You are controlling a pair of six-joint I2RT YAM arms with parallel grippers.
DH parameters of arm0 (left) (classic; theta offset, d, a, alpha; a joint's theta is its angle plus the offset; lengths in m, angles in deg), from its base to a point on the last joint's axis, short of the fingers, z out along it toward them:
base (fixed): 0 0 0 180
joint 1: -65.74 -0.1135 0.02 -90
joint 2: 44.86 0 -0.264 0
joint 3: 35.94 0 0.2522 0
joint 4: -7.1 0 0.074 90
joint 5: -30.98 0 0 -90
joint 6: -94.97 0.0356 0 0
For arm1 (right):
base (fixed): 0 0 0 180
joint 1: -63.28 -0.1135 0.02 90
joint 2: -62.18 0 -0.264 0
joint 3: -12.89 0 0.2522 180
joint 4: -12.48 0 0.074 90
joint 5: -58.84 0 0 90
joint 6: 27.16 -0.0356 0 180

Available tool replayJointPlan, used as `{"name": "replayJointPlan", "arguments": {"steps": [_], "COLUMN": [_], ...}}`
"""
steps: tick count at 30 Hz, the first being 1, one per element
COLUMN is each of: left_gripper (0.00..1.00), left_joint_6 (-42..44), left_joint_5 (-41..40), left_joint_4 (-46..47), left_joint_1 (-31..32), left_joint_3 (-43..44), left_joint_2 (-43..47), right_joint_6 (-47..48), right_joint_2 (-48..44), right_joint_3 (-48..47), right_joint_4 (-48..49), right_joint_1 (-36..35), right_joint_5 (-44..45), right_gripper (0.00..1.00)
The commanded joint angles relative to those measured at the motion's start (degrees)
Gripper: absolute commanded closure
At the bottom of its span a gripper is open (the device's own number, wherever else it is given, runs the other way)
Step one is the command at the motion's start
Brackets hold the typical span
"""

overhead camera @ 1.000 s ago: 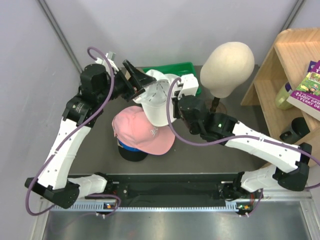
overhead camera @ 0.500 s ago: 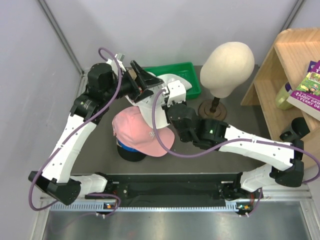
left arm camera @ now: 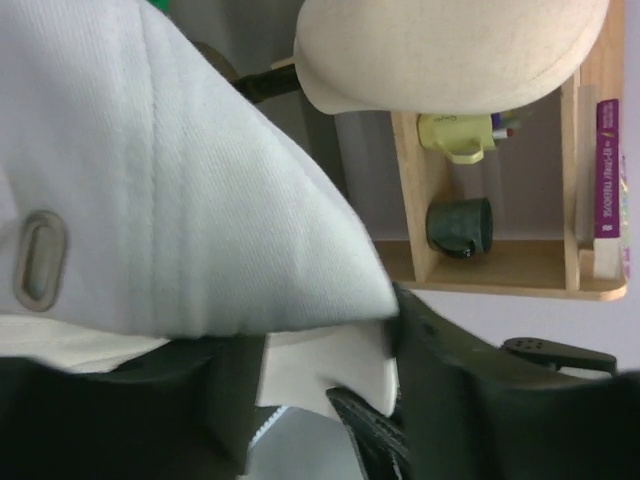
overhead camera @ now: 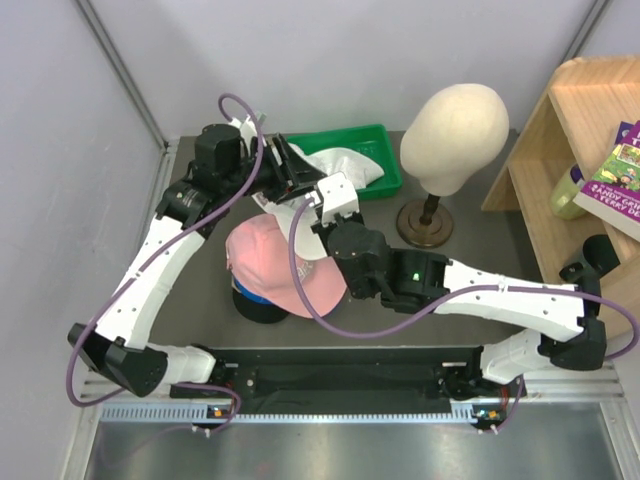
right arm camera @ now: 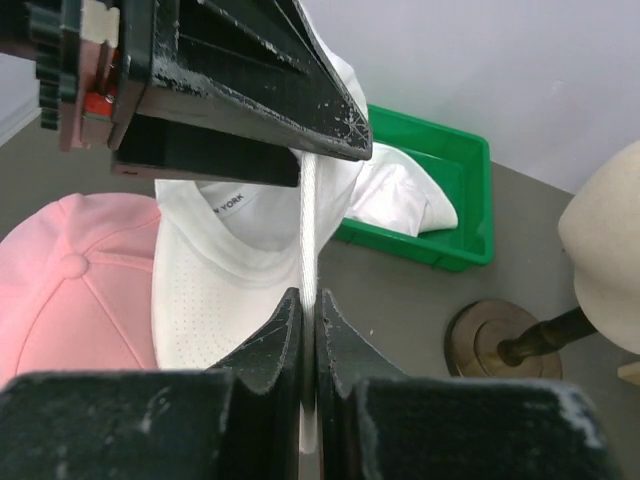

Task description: Stack the hats

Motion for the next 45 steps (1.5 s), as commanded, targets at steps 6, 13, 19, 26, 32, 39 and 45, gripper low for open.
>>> {"name": "replayJointPlan", "arguments": {"steps": [6,13,19,26,32,39,45], "left_gripper": [0.89,1.00,1.00,1.00,1.00,1.00,1.00], "left_joint_6": [1.5,0.8,0.9,0.9,0.9,-0.7,-4.2], "left_joint_5": [0.1,-0.6,-2.6,-5.3,-7.8,-8.6,-8.5], "left_joint_4": [2.3,6.6,14.9,23.4,29.7,32.8,36.1], "left_joint_1": [0.3,0.1,-0.2,-0.3,-0.5,-0.5,-0.5], "left_joint_3": [1.2,1.2,0.7,-3.7,-8.3,-10.3,-13.3], "left_joint_2": [-0.1,0.3,1.9,6.1,10.5,12.4,14.5], "right_joint_6": [1.8,-1.8,-18.2,-49.9,-66.5,-74.0,-74.8], "right_joint_2": [0.2,-3.5,-10.8,-21.0,-23.4,-22.5,-24.2], "right_joint_3": [-3.1,-1.1,0.9,11.7,24.6,31.0,37.7], "right_joint_4": [2.5,0.5,-0.3,9.9,28.0,37.0,46.3], "right_joint_1": [-3.9,-4.8,-4.2,1.5,8.5,10.0,11.7], "right_joint_5": [3.2,4.4,-0.8,-11.5,-23.1,-23.3,-20.4], "right_gripper": [0.95,0.51,0.36,0.29,0.27,0.27,0.27]}}
